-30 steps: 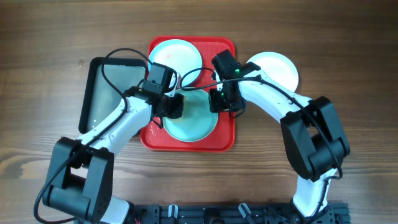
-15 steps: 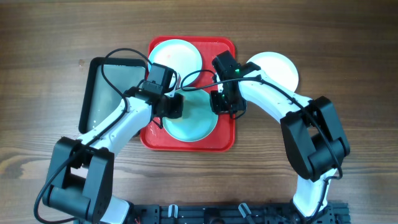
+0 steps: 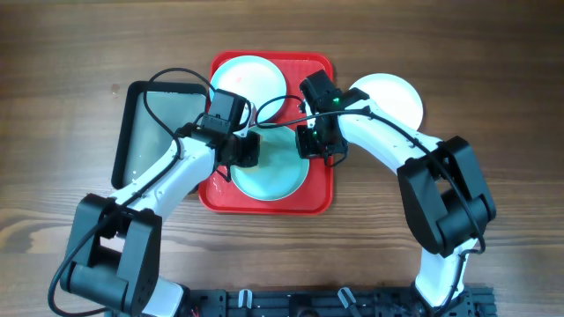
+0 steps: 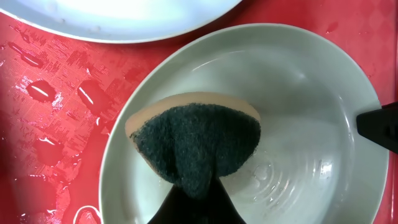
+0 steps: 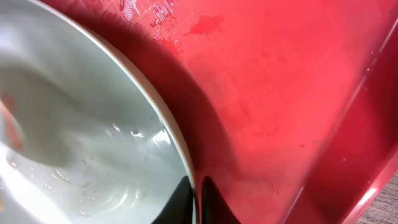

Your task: Clean dirty plates on tray and stack at the side

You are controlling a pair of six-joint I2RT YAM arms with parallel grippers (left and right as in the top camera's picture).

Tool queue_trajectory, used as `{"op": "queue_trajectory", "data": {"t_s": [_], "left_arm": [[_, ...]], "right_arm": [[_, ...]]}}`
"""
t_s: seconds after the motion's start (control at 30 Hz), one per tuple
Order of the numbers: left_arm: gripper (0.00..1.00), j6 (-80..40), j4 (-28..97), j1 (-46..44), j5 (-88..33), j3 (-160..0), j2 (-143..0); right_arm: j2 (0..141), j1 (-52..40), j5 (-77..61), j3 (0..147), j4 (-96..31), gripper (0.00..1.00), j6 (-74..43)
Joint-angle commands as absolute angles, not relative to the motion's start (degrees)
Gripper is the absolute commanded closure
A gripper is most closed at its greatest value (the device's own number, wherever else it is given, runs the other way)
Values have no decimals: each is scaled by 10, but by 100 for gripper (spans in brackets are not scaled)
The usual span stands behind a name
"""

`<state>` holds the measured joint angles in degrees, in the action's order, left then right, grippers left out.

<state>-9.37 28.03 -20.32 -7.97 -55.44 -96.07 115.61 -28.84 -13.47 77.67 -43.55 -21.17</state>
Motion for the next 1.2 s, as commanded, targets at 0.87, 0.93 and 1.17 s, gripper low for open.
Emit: {"op": "queue_trajectory", "data": {"t_s": [0.87, 0.93, 1.17], "left_arm": [[96, -100, 248, -204, -19, -508, -966], [96, -114, 244, -204, -3, -507, -966], [96, -127, 231, -204, -3, -507, -968]], "right_arm": [[1141, -290, -130, 772, -427, 96, -211], [1141, -291, -130, 772, -427, 96, -211], [1141, -291, -130, 772, -427, 95, -211]]}}
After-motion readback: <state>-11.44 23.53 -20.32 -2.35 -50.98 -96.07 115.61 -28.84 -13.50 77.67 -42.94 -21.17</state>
